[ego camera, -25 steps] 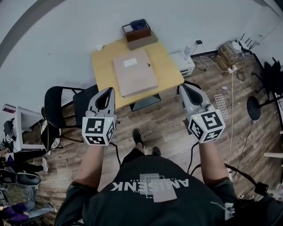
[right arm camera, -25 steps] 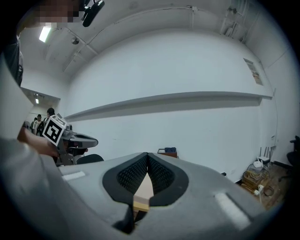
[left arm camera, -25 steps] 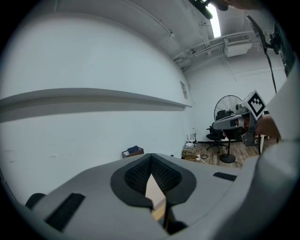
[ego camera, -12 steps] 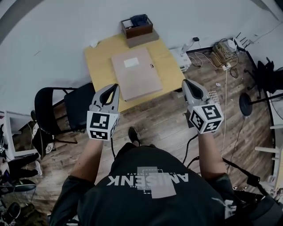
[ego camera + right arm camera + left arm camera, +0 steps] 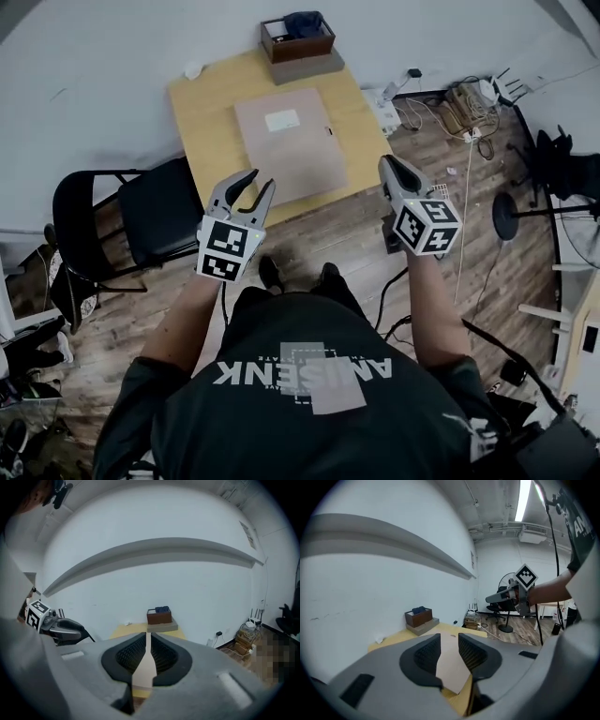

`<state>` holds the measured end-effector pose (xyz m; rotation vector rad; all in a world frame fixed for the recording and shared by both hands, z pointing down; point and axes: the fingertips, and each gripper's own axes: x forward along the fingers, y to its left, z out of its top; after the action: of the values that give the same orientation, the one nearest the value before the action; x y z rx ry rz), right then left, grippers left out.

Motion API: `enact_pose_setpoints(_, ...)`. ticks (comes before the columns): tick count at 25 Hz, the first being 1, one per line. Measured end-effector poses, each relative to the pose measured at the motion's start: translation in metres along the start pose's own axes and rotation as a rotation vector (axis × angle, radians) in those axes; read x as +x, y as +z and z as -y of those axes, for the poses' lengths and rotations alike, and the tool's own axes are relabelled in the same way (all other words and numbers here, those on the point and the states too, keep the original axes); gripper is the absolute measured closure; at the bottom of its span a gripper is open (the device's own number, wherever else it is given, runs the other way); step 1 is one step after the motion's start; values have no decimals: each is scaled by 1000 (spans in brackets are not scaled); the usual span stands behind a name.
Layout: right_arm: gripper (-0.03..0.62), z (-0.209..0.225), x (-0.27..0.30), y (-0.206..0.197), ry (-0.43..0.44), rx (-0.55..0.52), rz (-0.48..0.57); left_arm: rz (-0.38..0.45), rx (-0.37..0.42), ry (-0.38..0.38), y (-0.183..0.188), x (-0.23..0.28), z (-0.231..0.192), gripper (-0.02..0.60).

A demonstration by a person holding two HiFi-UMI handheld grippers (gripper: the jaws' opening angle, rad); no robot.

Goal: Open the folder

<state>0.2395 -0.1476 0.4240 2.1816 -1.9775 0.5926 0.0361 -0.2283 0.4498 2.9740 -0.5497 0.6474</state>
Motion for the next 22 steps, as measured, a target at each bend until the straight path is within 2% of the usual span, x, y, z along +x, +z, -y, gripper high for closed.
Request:
enact_pose_setpoints(3,563,4,26,-17,37,-5,-59,-51,27,4,-18,10,2,466)
enact_pose_setpoints(8,530,24,66,-50,98,-26,-179,-169,132,50,-46,38,13,417)
enact_pose_setpoints(13,500,42,98,-83,168,-15,-292,-284,218,35,-73,64,36,378)
enact_pose_setpoints(22,474,56,148,-135,355,95,-452,-433,283,97,-108,98,56,353)
